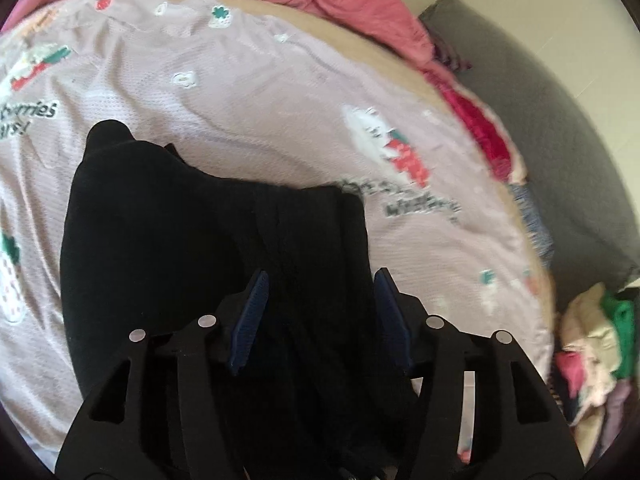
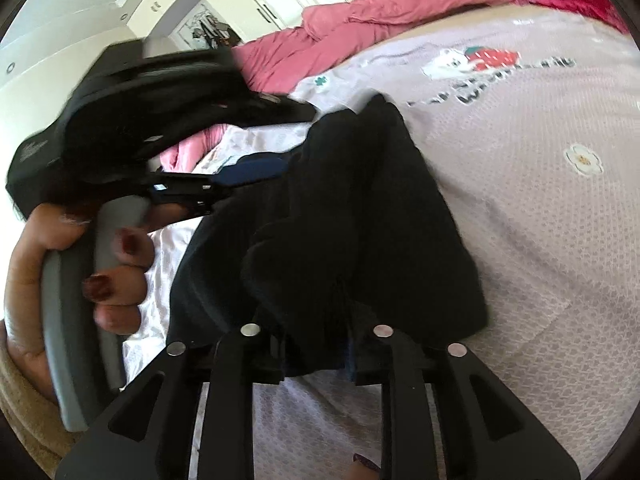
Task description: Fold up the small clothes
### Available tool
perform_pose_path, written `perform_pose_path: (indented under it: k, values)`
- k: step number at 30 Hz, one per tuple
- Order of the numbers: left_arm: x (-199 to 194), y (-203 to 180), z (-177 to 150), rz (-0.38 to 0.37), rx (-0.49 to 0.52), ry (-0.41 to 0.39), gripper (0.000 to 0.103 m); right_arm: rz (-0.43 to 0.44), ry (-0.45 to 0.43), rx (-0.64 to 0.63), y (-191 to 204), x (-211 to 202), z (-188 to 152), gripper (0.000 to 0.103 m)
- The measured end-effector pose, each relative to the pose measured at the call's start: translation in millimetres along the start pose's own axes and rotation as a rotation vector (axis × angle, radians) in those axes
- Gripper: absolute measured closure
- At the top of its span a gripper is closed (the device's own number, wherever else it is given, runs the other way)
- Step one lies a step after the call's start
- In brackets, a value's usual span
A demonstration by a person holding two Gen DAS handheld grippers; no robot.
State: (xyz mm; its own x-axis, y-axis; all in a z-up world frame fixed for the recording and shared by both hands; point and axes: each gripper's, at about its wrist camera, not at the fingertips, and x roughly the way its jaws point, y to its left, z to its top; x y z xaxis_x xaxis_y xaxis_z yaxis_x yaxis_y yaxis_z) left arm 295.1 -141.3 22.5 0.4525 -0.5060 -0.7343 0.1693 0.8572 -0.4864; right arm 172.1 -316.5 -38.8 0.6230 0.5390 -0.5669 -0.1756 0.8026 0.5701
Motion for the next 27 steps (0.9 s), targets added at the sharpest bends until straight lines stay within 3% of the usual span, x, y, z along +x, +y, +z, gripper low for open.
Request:
perform_pose_path:
  k: [2, 5, 9, 10, 13, 17, 21, 23, 27]
  values:
    - [-16, 6, -1, -0.034, -0.021, -0.035, 0.056, 0.021, 0.025, 0.032, -8, -1, 1, 0.076]
    - [-38, 17, -6, -0.026, -0.027, -0.09, 0.056, 0.07, 0.069, 0.07, -15, -5, 6, 0.066]
    - [-60, 37, -23, 0.163, 0.023, -0.144, 0.056, 0.111, 0.104, 0.046, -11, -13, 23, 0.031]
    - [-62, 43, -27, 0.188, 0.023, -0.146, 0.056, 0.11, 0.105, 0.034, -10, -14, 28, 0.027]
    - [-61, 57, -40, 0.232, 0.028, -0.14, 0.056, 0.097, 0.143, 0.009, -16, -5, 55, 0.027]
    - [-55, 60, -53, 0.235, 0.058, -0.132, 0.056, 0.096, 0.205, 0.048, -29, 19, 81, 0.027]
    - [-57, 56, -58, 0.254, 0.091, -0.139, 0.056, 0.112, 0.252, 0.08, -35, 41, 100, 0.043]
    - [-59, 56, -58, 0.259, 0.102, -0.14, 0.056, 0.127, 0.29, 0.038, -29, 51, 107, 0.043]
    - [-58, 57, -59, 0.264, 0.104, -0.141, 0.056, 0.075, 0.306, -0.046, -19, 71, 115, 0.047]
